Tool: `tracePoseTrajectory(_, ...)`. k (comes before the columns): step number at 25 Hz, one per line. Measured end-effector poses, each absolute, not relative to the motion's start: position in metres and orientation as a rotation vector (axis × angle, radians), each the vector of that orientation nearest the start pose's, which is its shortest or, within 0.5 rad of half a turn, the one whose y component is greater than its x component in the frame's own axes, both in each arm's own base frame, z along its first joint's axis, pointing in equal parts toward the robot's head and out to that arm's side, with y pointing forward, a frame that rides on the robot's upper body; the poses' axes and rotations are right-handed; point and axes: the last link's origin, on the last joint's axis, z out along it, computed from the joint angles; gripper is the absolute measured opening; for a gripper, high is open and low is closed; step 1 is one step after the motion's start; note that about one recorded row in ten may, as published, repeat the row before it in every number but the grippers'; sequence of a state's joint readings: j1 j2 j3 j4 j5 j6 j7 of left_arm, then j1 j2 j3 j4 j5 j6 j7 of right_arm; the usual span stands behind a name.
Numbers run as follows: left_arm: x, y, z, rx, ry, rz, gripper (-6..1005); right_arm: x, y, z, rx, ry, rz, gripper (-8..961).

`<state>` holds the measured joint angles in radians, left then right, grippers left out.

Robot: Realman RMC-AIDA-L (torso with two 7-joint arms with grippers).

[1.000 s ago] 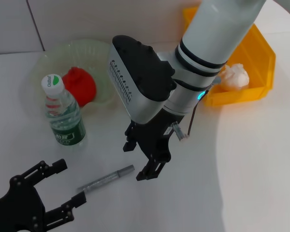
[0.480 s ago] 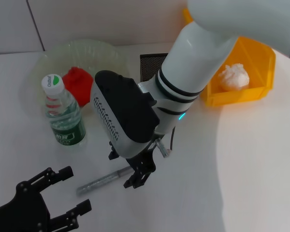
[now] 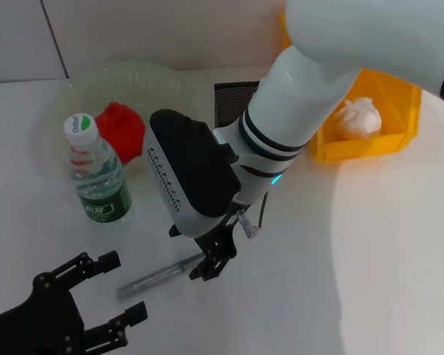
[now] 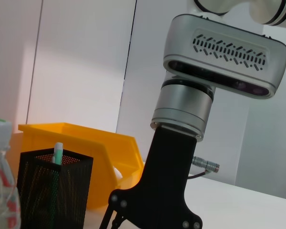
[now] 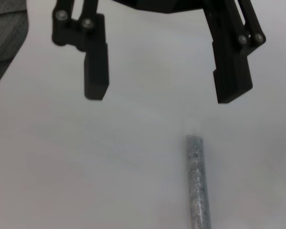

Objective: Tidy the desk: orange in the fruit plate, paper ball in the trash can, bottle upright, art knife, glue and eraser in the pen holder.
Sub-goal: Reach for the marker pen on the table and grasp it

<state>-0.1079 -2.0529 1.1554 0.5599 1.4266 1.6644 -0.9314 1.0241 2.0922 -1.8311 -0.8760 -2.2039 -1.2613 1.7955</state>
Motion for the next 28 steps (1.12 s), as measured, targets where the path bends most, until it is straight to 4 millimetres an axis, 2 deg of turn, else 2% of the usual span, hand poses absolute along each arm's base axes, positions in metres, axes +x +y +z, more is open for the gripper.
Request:
tracePoseTrajectory(9,-0.303,0.209,-0.025,-2.614,-0.438,-1.002,828,0.089,0.352,-0.125,-3.119,-0.555,-0.574,703)
tracePoseTrajectory(14,-0.302,0.211,-0.026,-2.624,-0.444,-1.002,828,0.085,0.349,-0.112,-3.161,-0.457,-0.495,702)
tracePoseTrajectory(15,-0.302,0.212,-0.025,-2.622,-0.442,-1.000,828,0.084,0.348,-0.098,-3.186,-0.378,-0.404,702)
tracePoseTrajectory(16,-0.302,0.212,-0.025,-2.622,-0.442,-1.000,828,0.084,0.348,-0.098,-3.186,-0.378,-0.404,702)
tracePoseTrajectory(18,-0.302,0.212,-0.024,-2.622,-0.440,-0.999,828,0.083,0.350,-0.079,-3.185,-0.296,-0.296,702)
tracePoseTrajectory(19,-0.302,0.212,-0.024,-2.622,-0.440,-0.999,828,0.084,0.351,-0.068,-3.170,-0.255,-0.237,702)
tracePoseTrajectory(20,-0.302,0.212,-0.024,-2.623,-0.437,-0.997,828,0.089,0.352,-0.045,-3.130,-0.177,-0.145,702)
tracePoseTrajectory(21,-0.302,0.212,-0.024,-2.623,-0.437,-0.997,828,0.089,0.352,-0.045,-3.130,-0.177,-0.145,702)
tracePoseTrajectory(24,-0.301,0.215,-0.022,-2.630,-0.418,-0.996,828,0.105,0.346,-0.010,-3.050,-0.064,-0.025,703)
tracePoseTrajectory(25,-0.301,0.215,-0.022,-2.630,-0.418,-0.996,828,0.117,0.339,0.012,-3.000,0.015,0.077,703)
tracePoseTrajectory(26,-0.301,0.215,-0.022,-2.630,-0.418,-0.996,829,0.117,0.339,0.012,-3.000,0.015,0.077,703)
tracePoseTrajectory(27,-0.299,0.218,-0.021,-2.635,-0.404,-0.997,829,0.126,0.334,0.026,-2.966,0.075,0.149,703)
tracePoseTrajectory(28,-0.297,0.221,-0.021,-2.640,-0.394,-0.997,829,0.141,0.324,0.049,-2.920,0.173,0.317,702)
